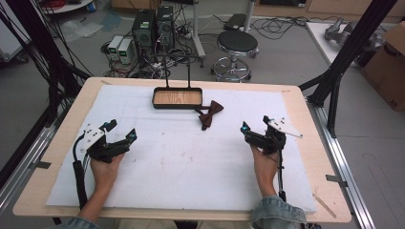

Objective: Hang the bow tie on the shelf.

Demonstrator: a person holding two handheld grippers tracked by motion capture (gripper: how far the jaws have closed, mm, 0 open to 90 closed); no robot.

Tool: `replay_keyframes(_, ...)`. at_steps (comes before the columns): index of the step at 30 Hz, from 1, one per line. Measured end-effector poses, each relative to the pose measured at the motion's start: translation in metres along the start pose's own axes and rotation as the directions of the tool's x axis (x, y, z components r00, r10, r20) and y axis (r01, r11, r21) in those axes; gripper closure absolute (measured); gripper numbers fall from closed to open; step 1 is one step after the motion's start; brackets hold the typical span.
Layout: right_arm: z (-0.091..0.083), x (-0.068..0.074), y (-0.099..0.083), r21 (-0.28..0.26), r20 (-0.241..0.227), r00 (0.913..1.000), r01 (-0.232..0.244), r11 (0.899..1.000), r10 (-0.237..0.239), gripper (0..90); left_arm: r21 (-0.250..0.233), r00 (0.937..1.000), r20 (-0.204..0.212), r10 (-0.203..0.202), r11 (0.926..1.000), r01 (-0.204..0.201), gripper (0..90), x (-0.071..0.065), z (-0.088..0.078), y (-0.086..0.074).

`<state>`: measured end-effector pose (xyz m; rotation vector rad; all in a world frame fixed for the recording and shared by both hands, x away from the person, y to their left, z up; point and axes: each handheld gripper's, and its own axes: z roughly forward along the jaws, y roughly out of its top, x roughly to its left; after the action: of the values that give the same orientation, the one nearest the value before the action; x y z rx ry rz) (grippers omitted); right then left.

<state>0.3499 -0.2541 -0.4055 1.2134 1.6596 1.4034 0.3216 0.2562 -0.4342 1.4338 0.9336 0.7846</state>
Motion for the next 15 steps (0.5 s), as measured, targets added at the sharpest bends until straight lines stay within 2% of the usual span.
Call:
replay_keyframes(1, 0.007, 0.003, 0.008, -0.008, -0.011, 0.9998, 0.015, 1.0, -0.015, 16.5, -0.001, 1.0, 0.0, -0.002, 1.0, 0.002, 15.1, 0.0, 0.0, 0.0)
replay_keyframes(3, 0.01, 0.004, 0.011, -0.009, -0.013, 0.9998, 0.014, 1.0, -0.014, 16.5, -0.001, 1.0, 0.003, -0.001, 1.0, 0.001, 15.1, 0.0, 0.0, 0.0)
replay_keyframes(6, 0.027, 0.01, 0.025, 0.004, -0.021, 0.9995, 0.025, 1.0, -0.024, 16.5, -0.001, 1.0, 0.005, -0.002, 1.0, 0.002, 15.1, 0.0, 0.0, 0.0)
replay_keyframes(7, 0.038, 0.014, 0.032, 0.011, -0.015, 0.9995, 0.029, 1.0, -0.029, 16.7, -0.001, 1.0, 0.003, -0.002, 1.0, 0.002, 15.1, 0.0, 0.001, 0.0)
replay_keyframes(9, 0.042, 0.016, 0.035, 0.016, -0.012, 0.9997, 0.019, 1.0, -0.019, 16.7, -0.001, 1.0, 0.004, -0.004, 1.0, 0.004, 15.1, 0.0, 0.001, 0.0)
replay_keyframes(10, 0.053, 0.019, 0.041, 0.02, -0.009, 0.9997, 0.021, 1.0, -0.021, 18.0, -0.001, 1.0, 0.004, -0.003, 1.0, 0.003, 15.1, 0.0, 0.001, 0.0)
replay_keyframes(11, 0.053, 0.019, 0.041, 0.02, -0.009, 0.9997, 0.021, 1.0, -0.021, 18.0, -0.002, 1.0, 0.005, -0.004, 1.0, 0.004, 15.1, 0.0, 0.001, 0.0)
replay_keyframes(12, 0.065, 0.023, 0.046, 0.038, 0.005, 1.0, 0.008, 0.999, -0.008, 18.5, -0.003, 1.0, 0.006, -0.005, 1.0, 0.005, 15.1, 0.0, 0.001, 0.0)
replay_keyframes(14, 0.071, 0.025, 0.048, 0.044, 0.007, 1.0, 0.004, 0.999, -0.005, 19.7, -0.003, 1.0, 0.009, -0.003, 1.0, 0.003, 15.2, -0.001, 0.001, 0.0)
replay_keyframes(15, 0.083, 0.028, 0.05, 0.056, 0.015, 0.9999, -0.001, 0.998, 0.001, 20.4, -0.002, 0.9999, 0.01, -0.001, 1.0, 0.001, 15.3, 0.0, 0.001, 0.0)
